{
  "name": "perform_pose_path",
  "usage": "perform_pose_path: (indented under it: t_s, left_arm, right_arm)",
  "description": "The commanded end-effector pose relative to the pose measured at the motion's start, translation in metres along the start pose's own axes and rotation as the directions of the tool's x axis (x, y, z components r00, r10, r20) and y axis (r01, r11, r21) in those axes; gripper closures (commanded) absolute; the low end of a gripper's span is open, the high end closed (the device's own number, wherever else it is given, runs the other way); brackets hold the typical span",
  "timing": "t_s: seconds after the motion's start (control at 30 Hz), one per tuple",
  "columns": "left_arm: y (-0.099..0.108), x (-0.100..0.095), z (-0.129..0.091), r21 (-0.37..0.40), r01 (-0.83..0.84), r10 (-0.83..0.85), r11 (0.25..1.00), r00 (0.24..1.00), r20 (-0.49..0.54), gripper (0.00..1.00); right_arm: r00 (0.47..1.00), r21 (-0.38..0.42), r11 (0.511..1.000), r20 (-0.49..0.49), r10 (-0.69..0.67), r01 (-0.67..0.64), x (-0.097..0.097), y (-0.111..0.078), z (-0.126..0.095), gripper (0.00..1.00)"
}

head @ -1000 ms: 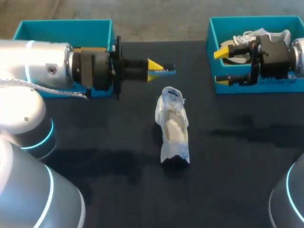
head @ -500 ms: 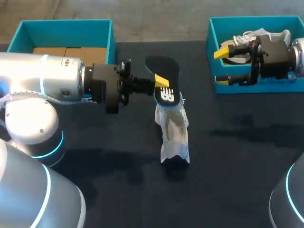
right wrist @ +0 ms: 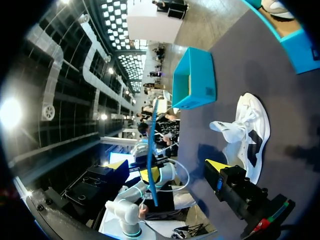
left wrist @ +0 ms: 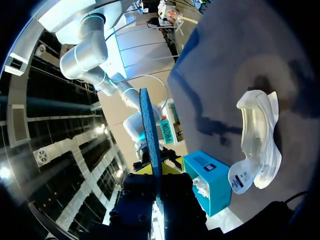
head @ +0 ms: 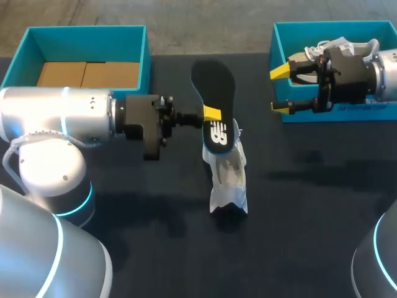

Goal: Take the shoe out of the shoebox, open the shoe tongue, remove and reinsert the insole, then place the shoe into the shoebox

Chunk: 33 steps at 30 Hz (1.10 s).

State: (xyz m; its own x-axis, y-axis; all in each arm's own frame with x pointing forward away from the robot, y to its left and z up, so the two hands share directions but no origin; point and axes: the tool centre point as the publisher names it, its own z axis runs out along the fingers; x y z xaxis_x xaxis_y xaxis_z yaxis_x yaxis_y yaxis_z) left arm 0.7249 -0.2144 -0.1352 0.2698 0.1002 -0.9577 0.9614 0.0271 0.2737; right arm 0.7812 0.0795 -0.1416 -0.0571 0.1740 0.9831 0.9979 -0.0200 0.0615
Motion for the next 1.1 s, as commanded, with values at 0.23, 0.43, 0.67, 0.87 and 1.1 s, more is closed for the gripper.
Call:
perform_pose_path:
  t_s: [0.23,0.43,0.67,0.87,1.1]
  left_arm:
    - [0.007,0.012,0.029,-0.012,-0.005,0.006,1.000,1.000,0.020,1.00]
    - [0.009,0.014,0.041,-0.015,0.001,0.000,1.000,1.000,0.028,1.00]
    - [0.009,0.017,0.051,-0.001,0.002,-0.002,1.000,1.000,0.022,1.00]
    - [0.006,0.017,0.055,-0.004,0.013,-0.013,1.000,1.000,0.026,1.00]
    - [0.008,0.016,0.061,0.003,0.005,-0.005,1.000,1.000,0.027,1.00]
  right_arm:
    - [0.999,-0.014,1.000,-0.031,-0.014,0.014,0.003,0.001,0.024,0.00]
    - [0.999,0.006,1.000,-0.039,-0.020,0.020,0.006,-0.002,0.034,0.00]
    - [0.999,0.024,0.999,-0.048,-0.023,0.024,0.007,-0.002,0.042,0.10]
    - [0.998,0.034,0.999,-0.053,-0.025,0.026,0.007,-0.002,0.047,0.51]
    - [0.998,0.052,0.998,-0.062,-0.018,0.021,0.005,-0.003,0.054,0.57]
